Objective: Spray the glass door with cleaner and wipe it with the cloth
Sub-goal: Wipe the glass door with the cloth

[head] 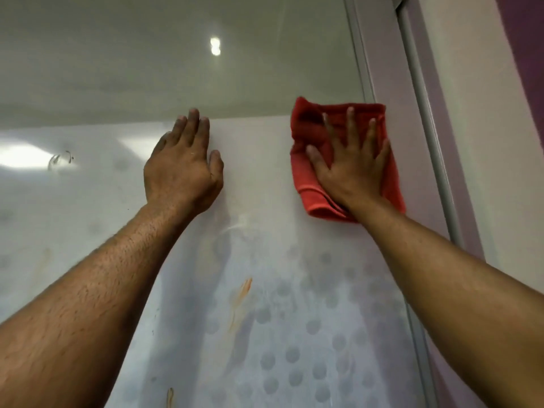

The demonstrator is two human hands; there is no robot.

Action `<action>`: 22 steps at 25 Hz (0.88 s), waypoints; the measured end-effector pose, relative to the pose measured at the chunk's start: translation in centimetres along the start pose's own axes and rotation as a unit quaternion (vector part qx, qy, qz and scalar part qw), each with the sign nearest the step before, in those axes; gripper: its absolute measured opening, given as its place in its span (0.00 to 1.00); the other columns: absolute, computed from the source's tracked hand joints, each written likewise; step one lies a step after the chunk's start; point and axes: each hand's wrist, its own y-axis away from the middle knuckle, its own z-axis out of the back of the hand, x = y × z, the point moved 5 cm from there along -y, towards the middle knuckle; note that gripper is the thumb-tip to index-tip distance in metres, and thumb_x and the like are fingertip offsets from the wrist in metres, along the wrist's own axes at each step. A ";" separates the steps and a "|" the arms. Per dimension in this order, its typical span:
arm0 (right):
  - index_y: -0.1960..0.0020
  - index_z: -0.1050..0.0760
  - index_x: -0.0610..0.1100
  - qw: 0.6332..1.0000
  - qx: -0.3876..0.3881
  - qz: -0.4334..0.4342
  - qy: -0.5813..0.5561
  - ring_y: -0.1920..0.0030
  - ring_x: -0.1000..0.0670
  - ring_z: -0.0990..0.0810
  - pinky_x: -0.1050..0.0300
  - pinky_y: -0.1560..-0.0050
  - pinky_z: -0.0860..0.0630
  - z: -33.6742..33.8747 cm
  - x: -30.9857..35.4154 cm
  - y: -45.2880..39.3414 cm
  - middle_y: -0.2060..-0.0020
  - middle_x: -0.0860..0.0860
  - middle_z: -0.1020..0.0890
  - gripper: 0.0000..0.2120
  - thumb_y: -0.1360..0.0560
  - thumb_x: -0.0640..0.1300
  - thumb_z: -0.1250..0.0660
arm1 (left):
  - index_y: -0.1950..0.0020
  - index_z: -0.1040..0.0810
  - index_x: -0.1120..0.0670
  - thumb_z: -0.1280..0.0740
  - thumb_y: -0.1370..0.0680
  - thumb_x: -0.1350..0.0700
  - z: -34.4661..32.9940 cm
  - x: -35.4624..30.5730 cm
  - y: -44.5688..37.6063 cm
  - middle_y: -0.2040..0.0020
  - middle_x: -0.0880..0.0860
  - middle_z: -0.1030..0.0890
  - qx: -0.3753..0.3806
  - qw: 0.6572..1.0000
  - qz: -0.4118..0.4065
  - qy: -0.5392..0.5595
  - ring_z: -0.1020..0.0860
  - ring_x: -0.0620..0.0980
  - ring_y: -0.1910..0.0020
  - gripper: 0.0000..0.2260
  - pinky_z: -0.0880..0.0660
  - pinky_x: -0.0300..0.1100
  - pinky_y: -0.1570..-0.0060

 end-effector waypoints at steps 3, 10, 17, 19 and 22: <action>0.22 0.56 0.63 0.999 0.005 0.042 -0.012 0.22 0.34 0.57 0.28 0.28 0.59 0.1 3.6 0.3 0.20 0.48 0.56 0.39 0.29 0.77 0.55 | 0.19 0.53 0.53 0.54 0.16 0.46 -0.3 -0.1 -0.1 0.18 0.49 0.54 0.000 1.000 0.001 0.001 0.53 0.48 0.20 0.26 0.52 0.45 0.23; 0.24 0.47 0.66 0.974 0.008 0.224 0.026 0.22 0.34 0.50 0.24 0.32 0.48 -0.7 0.4 10.5 0.20 0.51 0.49 0.28 0.24 0.67 0.52 | 0.19 0.57 0.53 0.57 0.16 0.46 -0.6 -0.2 0.0 0.19 0.51 0.59 0.021 0.999 0.001 -0.029 0.56 0.48 0.20 0.27 0.54 0.45 0.22; 0.23 0.57 0.65 0.997 0.012 0.079 -0.003 0.23 0.34 0.60 0.23 0.30 0.60 -0.2 3.9 3.9 0.20 0.49 0.59 0.39 0.30 0.76 0.54 | 0.20 0.63 0.51 0.61 0.20 0.35 -1.1 0.3 -0.2 0.20 0.47 0.65 0.045 0.998 -0.020 -0.040 0.62 0.44 0.21 0.33 0.58 0.44 0.22; 0.23 0.53 0.65 0.973 0.012 0.230 0.036 0.22 0.33 0.57 0.23 0.31 0.55 -0.6 3.2 8.5 0.20 0.48 0.55 0.35 0.27 0.73 0.52 | 0.20 0.63 0.50 0.61 0.20 0.34 -1.0 0.6 -0.4 0.20 0.46 0.65 0.048 0.998 -0.030 -0.042 0.62 0.43 0.21 0.34 0.58 0.44 0.22; 0.24 0.46 0.64 0.932 0.017 0.358 0.057 0.23 0.34 0.49 0.26 0.31 0.46 -0.4 -0.8 9.5 0.21 0.48 0.45 0.31 0.26 0.65 0.45 | 0.20 0.63 0.50 0.62 0.20 0.35 -0.6 1.0 -0.6 0.20 0.46 0.65 0.052 0.996 -0.050 -0.049 0.61 0.43 0.21 0.32 0.59 0.44 0.22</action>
